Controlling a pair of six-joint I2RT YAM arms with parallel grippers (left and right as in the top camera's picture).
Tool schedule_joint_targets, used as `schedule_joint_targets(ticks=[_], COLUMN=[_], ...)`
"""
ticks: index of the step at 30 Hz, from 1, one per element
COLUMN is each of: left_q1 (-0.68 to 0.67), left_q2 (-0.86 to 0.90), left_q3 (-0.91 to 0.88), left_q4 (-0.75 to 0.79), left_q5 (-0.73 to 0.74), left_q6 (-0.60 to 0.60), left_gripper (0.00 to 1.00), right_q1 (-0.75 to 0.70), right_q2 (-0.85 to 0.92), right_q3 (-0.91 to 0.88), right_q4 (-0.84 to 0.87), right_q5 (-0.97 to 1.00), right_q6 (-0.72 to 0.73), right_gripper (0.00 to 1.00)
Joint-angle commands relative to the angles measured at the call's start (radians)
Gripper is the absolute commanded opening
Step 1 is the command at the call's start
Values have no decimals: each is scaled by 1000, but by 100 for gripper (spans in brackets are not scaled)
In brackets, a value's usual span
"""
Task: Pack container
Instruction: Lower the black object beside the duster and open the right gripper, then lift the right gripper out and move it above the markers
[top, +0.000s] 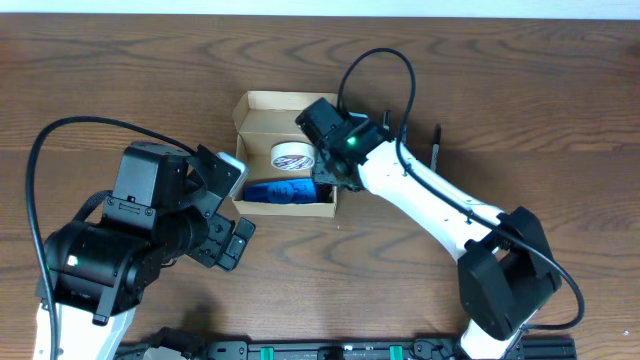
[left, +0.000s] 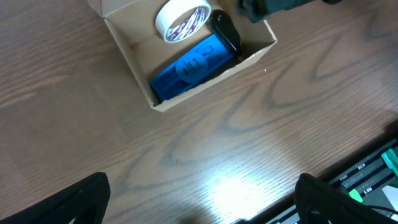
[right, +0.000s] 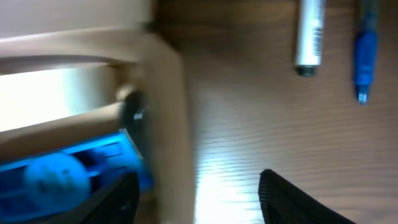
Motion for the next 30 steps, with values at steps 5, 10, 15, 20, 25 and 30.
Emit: schedule_joint_targets(ticks=[5, 10, 15, 20, 25, 30], left_q1=[0, 0, 0, 0, 0, 0], left_q2=[1, 1, 1, 1, 1, 1], left_q3=[17, 17, 17, 17, 17, 17], left_q4=[-4, -4, -4, -4, -4, -4], left_q5=[7, 7, 7, 7, 7, 7], left_q6=[13, 13, 13, 13, 13, 13], left_gripper=[95, 95, 95, 96, 96, 95], right_q1=[-73, -93, -89, -95, -125, -187], right_q2=[10, 10, 10, -17, -104, -194], right_q3=[8, 8, 8, 18, 55, 59], right_q4=[-45, -59, -61, -60, -54, -16], right_q5=[14, 14, 13, -14, -16, -16], right_q6=[-16, -39, -42, -81, -132, -253], right_gripper=[64, 64, 64, 70, 82, 99])
